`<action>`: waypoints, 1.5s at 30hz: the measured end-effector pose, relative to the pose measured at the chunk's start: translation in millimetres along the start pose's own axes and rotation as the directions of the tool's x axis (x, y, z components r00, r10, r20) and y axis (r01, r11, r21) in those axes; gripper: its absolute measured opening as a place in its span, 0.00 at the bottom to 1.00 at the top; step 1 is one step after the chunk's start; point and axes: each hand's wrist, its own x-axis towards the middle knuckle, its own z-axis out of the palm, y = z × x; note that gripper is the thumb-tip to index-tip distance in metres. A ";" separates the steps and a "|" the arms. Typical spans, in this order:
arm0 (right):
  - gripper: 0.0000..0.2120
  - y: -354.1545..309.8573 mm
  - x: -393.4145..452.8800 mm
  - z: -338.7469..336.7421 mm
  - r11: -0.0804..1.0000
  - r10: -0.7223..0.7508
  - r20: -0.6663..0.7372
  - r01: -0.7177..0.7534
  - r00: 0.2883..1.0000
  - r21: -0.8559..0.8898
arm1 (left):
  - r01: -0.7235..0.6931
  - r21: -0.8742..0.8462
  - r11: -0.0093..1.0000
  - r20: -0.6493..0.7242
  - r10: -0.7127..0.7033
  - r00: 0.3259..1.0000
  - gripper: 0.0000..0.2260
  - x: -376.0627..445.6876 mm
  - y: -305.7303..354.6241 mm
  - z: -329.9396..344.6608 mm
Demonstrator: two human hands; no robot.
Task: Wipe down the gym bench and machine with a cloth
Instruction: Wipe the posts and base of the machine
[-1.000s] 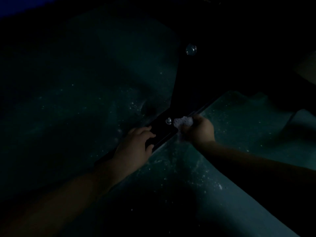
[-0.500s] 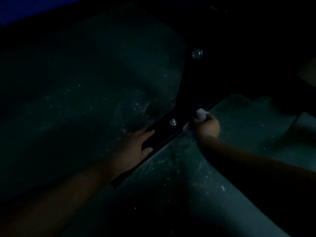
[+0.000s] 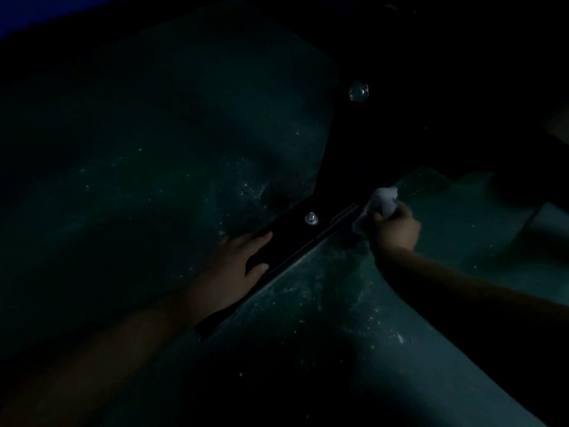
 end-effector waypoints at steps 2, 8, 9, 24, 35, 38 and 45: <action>0.23 0.0 14.8 2.9 0.998 0.049 0.071 -0.051 0.996 0.024 | -0.014 0.016 1.000 -0.029 0.015 0.999 0.26 1.7 -0.9 1.1; 0.04 2.9 -53.4 32.4 0.986 0.160 0.218 -0.165 0.963 0.007 | -0.043 0.052 0.998 -0.043 0.045 0.998 0.25 1.9 -1.0 1.4; 0.05 5.4 -70.1 37.5 0.988 0.151 0.251 -0.152 0.956 -0.017 | -0.049 0.078 0.996 -0.050 0.053 0.997 0.25 2.1 0.2 0.6; 0.25 -3.1 -94.2 25.4 0.988 -0.091 0.257 0.120 0.962 -0.100 | 0.091 -0.282 0.955 0.076 -0.073 0.994 0.20 -12.9 -11.1 -35.5; 0.18 -36.5 -138.8 19.2 0.898 -0.250 0.644 0.422 0.724 -0.127 | 0.118 -0.169 0.979 0.048 -0.111 0.993 0.19 -24.1 -3.0 -40.7; 0.17 -58.6 -148.3 17.1 0.942 -0.285 0.548 0.335 0.786 0.009 | 0.089 -0.393 0.915 0.020 -0.088 0.996 0.18 -21.9 21.1 -54.7; 0.05 -132.3 -167.1 15.7 0.937 -0.324 0.461 0.214 0.826 0.275 | -0.005 -0.798 0.603 -0.100 -0.124 0.987 0.13 -24.2 72.7 -108.0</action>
